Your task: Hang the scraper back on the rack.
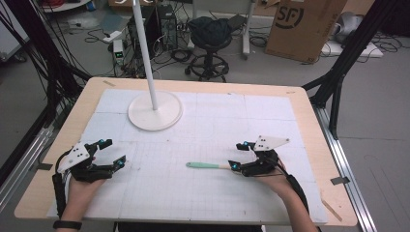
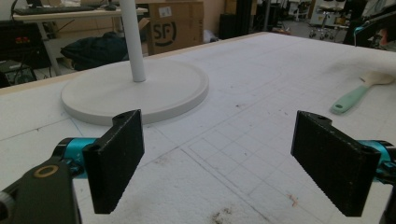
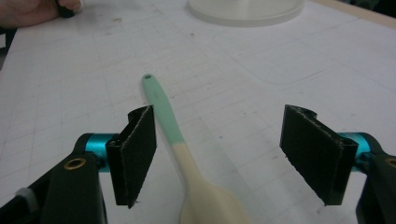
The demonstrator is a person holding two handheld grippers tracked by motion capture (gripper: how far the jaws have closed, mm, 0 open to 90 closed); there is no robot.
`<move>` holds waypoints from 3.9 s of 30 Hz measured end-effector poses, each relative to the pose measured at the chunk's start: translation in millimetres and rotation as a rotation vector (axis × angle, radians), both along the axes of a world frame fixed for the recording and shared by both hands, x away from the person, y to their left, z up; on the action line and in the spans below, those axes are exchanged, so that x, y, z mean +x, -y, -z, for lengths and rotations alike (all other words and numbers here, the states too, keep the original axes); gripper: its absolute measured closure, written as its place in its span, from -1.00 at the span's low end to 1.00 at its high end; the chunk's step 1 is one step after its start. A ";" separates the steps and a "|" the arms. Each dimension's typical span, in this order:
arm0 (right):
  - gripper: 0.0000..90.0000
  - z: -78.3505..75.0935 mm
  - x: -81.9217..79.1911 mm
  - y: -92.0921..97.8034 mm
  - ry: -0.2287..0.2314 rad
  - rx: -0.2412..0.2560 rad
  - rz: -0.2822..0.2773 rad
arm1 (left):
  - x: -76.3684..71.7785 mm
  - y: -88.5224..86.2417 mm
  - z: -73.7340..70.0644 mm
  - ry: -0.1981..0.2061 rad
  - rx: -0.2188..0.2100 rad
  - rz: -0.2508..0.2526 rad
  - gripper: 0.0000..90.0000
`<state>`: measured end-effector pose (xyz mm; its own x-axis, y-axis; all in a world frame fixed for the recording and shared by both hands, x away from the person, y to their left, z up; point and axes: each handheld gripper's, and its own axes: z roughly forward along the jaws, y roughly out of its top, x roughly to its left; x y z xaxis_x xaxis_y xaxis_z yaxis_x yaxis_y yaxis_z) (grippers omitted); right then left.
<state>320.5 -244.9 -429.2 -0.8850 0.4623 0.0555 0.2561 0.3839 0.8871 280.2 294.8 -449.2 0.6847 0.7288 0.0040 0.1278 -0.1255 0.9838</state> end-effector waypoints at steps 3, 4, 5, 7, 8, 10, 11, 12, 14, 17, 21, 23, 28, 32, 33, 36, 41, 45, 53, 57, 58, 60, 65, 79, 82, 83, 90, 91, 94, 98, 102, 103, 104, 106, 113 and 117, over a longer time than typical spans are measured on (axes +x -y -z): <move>-0.34 4.6 2.4 -8.1 -0.016 -0.030 -0.022 | 0.0 0.0 -0.1 0.002 0.005 0.002 -0.61; -0.30 6.3 3.5 -10.8 -0.023 -0.044 -0.029 | 0.0 -0.1 -0.1 0.002 0.006 0.004 -0.61; -0.30 6.3 3.5 -10.8 -0.023 -0.044 -0.029 | -0.1 -0.1 -0.2 0.002 0.007 0.003 -0.61; -0.20 9.0 4.0 -15.0 -0.042 -0.062 -0.050 | -0.2 0.0 -0.1 0.002 0.008 0.003 -0.61; -0.15 11.6 4.7 -18.1 -0.047 -0.079 -0.067 | -0.2 0.0 -0.2 0.002 0.008 0.003 -0.61; -0.14 13.0 5.0 -19.8 -0.049 -0.087 -0.070 | -0.2 0.1 -0.1 0.003 0.007 0.003 -0.61; -0.10 15.6 6.4 -22.6 -0.044 -0.103 -0.080 | -0.3 0.2 -0.1 0.003 0.007 0.003 -0.61; -0.10 15.6 6.4 -22.6 -0.044 -0.103 -0.080 | -0.4 0.3 -0.1 0.003 0.007 0.001 -0.61; -0.05 17.3 6.9 -24.5 -0.051 -0.112 -0.088 | -0.4 0.4 -0.1 0.003 0.007 0.001 -0.61; 0.07 19.2 7.7 -26.3 -0.058 -0.128 -0.094 | -0.5 0.5 -0.1 0.003 0.007 0.001 -0.61; 0.27 19.7 7.4 -28.2 -0.056 -0.146 -0.112 | -0.5 0.7 0.0 0.002 0.007 0.002 -0.60; 0.34 20.1 8.2 -29.5 -0.052 -0.159 -0.124 | -0.4 0.7 0.0 0.004 0.009 0.003 -0.60; 0.48 21.3 8.3 -34.4 -0.079 -0.205 -0.141 | -0.4 0.7 -0.1 0.004 0.009 0.002 -0.60; 0.61 21.2 10.5 -34.7 -0.088 -0.203 -0.137 | -0.5 0.8 0.0 0.004 0.009 0.002 -0.60; 0.64 21.2 10.7 -34.8 -0.084 -0.205 -0.134 | -0.5 0.9 0.0 0.004 0.009 0.002 -0.60; 0.72 21.0 9.2 -36.2 -0.064 -0.219 -0.137 | -0.5 0.9 0.0 0.004 0.009 0.002 -0.60; 0.75 19.7 6.5 -38.1 -0.042 -0.241 -0.130 | -0.6 1.0 0.0 0.004 0.010 0.001 -0.60; 0.79 18.8 7.2 -37.8 -0.065 -0.234 -0.127 | -0.5 1.0 0.0 0.004 0.010 0.000 -0.60; 0.81 11.0 11.0 -34.8 -0.090 -0.187 -0.076 | -0.6 1.0 0.0 0.004 0.009 0.000 -0.60; 0.81 -4.8 12.8 -32.9 -0.091 -0.128 -0.046 | -0.6 0.8 0.0 0.001 0.008 -0.002 -0.60; 0.81 -17.3 14.8 -33.9 -0.085 -0.103 -0.036 | -0.5 0.8 0.0 0.004 0.009 0.001 -0.60; 0.81 -23.3 15.5 -34.9 -0.082 -0.088 -0.034 | -0.5 0.9 0.0 0.004 0.009 0.001 -0.60; 0.81 -66.9 22.5 -44.1 -0.070 -0.030 -0.029 | -0.7 0.8 -0.1 0.007 0.014 0.003 -0.60; 0.81 -171.7 53.0 -62.6 -0.021 0.036 -0.013 | -1.1 -0.1 0.0 0.011 0.011 0.004 -0.61; 0.81 -193.9 60.9 -67.7 -0.007 0.041 -0.008 | -1.1 0.2 0.2 0.013 0.005 0.004 -0.61; 0.81 -208.1 66.6 -71.5 0.006 0.045 -0.003 | -1.1 0.2 0.2 0.013 0.006 0.004 -0.61; 0.81 -245.8 83.4 -82.8 0.040 0.052 0.006 | -1.1 -0.1 0.0 0.011 0.007 0.007 -0.61; 0.81 -251.7 85.8 -84.5 0.047 0.057 0.006 | -1.1 -0.2 -0.1 0.011 0.007 0.008 -0.61; 0.81 -267.6 93.6 -90.2 0.058 0.046 0.017 | -1.0 -0.3 -0.1 0.011 0.006 0.008 -0.61; 0.81 -285.1 102.7 -97.6 0.061 0.048 0.028 | -0.9 -0.4 0.0 0.010 0.006 0.009 -0.61; 0.81 -298.6 110.1 -103.5 0.071 0.065 0.037 | -1.0 -0.1 0.0 0.012 0.006 0.009 -0.61; 0.81 -301.9 111.5 -104.9 0.072 0.067 0.038 | -1.0 0.1 0.1 0.013 0.004 0.009 -0.61; 0.81 -305.2 112.6 -106.5 0.076 0.069 0.040 | -1.0 0.0 0.1 0.013 0.006 0.009 -0.61; 0.81 -311.1 115.0 -109.7 0.082 0.071 0.041 | -1.1 0.2 0.1 0.014 0.006 0.012 -0.61; 0.81 -326.1 121.4 -119.1 0.100 0.074 0.059 | -1.4 0.6 0.1 0.016 0.008 0.013 -0.61; 0.81 -329.6 126.4 -122.6 0.099 0.065 0.076 | -1.5 0.7 0.2 0.019 0.012 0.016 -0.61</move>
<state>446.9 -122.3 -99.6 -0.8502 0.5265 0.0012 0.1919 0.3079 0.9319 278.7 294.1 -449.4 0.6958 0.7178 0.0259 0.1068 -0.1390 0.9845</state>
